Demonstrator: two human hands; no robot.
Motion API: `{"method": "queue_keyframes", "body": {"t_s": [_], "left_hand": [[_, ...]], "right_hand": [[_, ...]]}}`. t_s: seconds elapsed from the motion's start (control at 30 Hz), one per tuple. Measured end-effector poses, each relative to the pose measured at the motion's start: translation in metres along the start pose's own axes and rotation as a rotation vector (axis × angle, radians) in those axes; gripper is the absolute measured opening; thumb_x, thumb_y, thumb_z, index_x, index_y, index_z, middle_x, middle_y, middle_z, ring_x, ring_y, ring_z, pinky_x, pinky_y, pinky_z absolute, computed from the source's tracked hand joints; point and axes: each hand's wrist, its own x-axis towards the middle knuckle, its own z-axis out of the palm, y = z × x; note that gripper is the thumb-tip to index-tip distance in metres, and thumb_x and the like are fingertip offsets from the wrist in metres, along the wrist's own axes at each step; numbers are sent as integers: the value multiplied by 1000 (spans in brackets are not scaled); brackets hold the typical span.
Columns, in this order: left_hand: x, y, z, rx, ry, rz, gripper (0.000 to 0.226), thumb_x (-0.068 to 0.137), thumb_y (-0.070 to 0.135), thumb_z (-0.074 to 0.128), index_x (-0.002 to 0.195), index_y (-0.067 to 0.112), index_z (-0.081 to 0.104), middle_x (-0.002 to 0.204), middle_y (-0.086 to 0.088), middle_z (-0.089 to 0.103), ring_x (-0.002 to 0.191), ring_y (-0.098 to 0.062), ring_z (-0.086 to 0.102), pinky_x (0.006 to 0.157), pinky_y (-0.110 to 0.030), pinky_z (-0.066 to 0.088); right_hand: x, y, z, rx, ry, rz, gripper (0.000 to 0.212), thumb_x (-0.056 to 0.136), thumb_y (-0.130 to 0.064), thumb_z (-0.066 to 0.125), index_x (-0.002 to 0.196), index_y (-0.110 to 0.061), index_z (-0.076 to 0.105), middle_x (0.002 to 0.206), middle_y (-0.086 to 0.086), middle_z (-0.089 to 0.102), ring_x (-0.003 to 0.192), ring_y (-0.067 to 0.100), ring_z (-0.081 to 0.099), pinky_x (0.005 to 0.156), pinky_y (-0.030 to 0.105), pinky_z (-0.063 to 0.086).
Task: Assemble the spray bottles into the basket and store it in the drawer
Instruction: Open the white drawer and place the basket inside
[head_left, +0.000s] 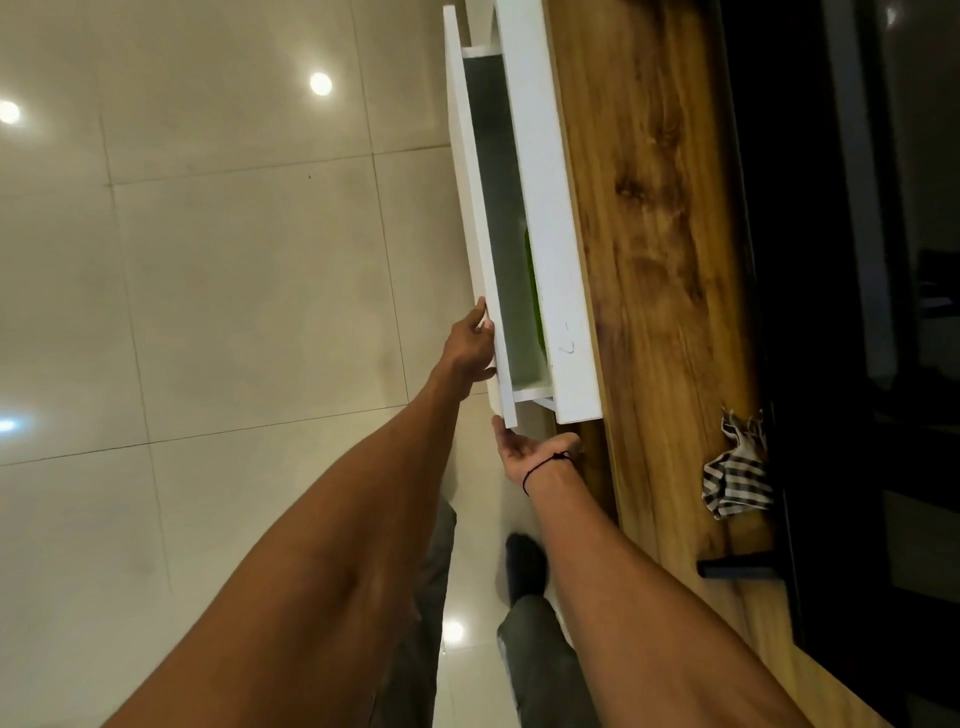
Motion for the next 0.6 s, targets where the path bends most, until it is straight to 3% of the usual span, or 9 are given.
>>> {"method": "queue_keyframes", "body": {"t_s": [0.07,0.2,0.27,0.37,0.43,0.53,0.6], "left_hand": [[0,3,11,-1,9,-4,54,115,21,40,167,31,32,168,-9,40,150,-38,45,116,-58,48],[2,4,25,-2,5,-8,51,114,27,44,165,29,37,166,-10,44,148,-38,49,112,-58,51],[2,4,30,1,0,-4,50,114,30,43,164,29,38,165,-11,46,146,-37,51,111,-58,52],[-2,6,38,24,-16,21,50,115,33,38,165,29,37,164,-11,47,146,-37,51,111,-59,52],[-4,7,42,41,-33,43,51,116,38,33,165,27,36,164,-11,46,148,-36,49,112,-57,52],[-11,10,49,36,-64,29,56,115,46,26,166,23,34,167,-10,42,150,-33,45,113,-52,51],[-15,10,53,4,-79,16,59,115,49,22,165,20,33,166,-10,43,151,-31,45,115,-49,48]], "right_hand": [[1,-8,-3,-5,2,-16,82,104,-69,27,164,-14,27,163,26,41,136,48,57,99,53,59],[4,-25,-1,-82,3,-94,68,103,-63,42,145,-9,43,150,27,53,119,48,65,71,52,66],[3,-29,1,-122,-15,-129,60,102,-58,48,136,-8,49,132,27,62,101,45,68,77,52,66],[1,-34,3,-150,-16,-180,51,105,-47,48,135,-7,55,106,22,65,91,40,68,93,50,62],[0,-38,4,-159,-16,-196,45,107,-39,44,133,-6,59,103,21,66,100,40,68,98,50,60],[-5,-43,4,-162,-35,-211,36,109,-31,41,125,-6,60,105,20,66,127,43,62,107,50,56],[-6,-44,4,-161,-38,-216,34,109,-27,38,123,-6,60,107,20,66,129,42,61,106,49,57]]}}
